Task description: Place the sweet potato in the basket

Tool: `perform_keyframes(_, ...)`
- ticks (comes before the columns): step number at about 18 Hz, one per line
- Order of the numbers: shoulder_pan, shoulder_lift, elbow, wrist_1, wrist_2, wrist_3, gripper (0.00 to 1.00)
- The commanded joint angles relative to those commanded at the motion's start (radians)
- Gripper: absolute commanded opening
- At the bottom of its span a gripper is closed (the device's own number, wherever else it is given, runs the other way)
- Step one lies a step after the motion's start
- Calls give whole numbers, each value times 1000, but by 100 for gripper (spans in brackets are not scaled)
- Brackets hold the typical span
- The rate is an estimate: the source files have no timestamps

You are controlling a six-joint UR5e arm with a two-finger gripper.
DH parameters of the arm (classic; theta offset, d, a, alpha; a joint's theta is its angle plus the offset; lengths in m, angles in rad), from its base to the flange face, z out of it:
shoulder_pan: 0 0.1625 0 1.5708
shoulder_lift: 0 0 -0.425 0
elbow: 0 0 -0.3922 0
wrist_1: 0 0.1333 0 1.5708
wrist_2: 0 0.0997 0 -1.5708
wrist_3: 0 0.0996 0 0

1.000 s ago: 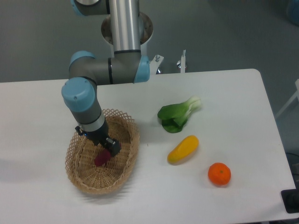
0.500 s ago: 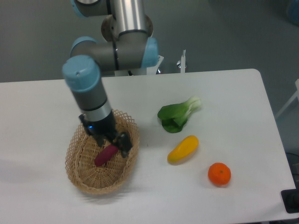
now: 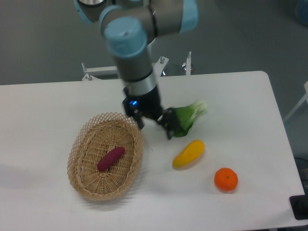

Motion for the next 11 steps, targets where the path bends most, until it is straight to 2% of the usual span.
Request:
perform_keyframes(3, 48, 12, -5, -22, -34, 86, 100)
perform_keyframes(11, 62, 11, -14, -19, -34, 91, 100)
